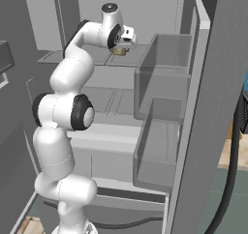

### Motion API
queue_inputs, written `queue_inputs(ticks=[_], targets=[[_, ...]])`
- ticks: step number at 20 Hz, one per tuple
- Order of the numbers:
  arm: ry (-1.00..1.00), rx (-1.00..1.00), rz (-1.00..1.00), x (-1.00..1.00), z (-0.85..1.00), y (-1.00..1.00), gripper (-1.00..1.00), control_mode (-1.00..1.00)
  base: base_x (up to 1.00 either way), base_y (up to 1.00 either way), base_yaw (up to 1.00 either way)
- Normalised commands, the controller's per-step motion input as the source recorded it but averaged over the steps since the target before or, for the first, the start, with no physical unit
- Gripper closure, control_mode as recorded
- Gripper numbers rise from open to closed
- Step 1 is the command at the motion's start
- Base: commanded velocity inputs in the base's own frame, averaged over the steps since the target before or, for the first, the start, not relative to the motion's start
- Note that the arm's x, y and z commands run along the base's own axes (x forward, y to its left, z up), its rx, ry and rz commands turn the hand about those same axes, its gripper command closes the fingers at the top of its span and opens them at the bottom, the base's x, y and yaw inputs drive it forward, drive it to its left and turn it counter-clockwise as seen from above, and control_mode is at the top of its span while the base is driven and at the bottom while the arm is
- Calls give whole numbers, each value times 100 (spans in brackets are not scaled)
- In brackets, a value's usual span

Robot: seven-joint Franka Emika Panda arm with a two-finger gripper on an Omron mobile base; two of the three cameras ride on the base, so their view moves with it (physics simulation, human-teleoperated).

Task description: Retrieve the sausage and cheese from the fridge and place them on the cutting board on the counter.

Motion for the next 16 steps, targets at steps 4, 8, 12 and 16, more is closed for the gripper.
queue_inputs(ticks=[4,8,12,16], targets=[[1,5,0,4,-10,-7,100,-100,0,0,0],[-1,10,0,-34,-16,1,100,-100,0,0,0],[-9,7,0,-64,-28,11,100,-100,0,0,0],[-16,2,0,-77,-27,20,100,-100,0,0,0]])
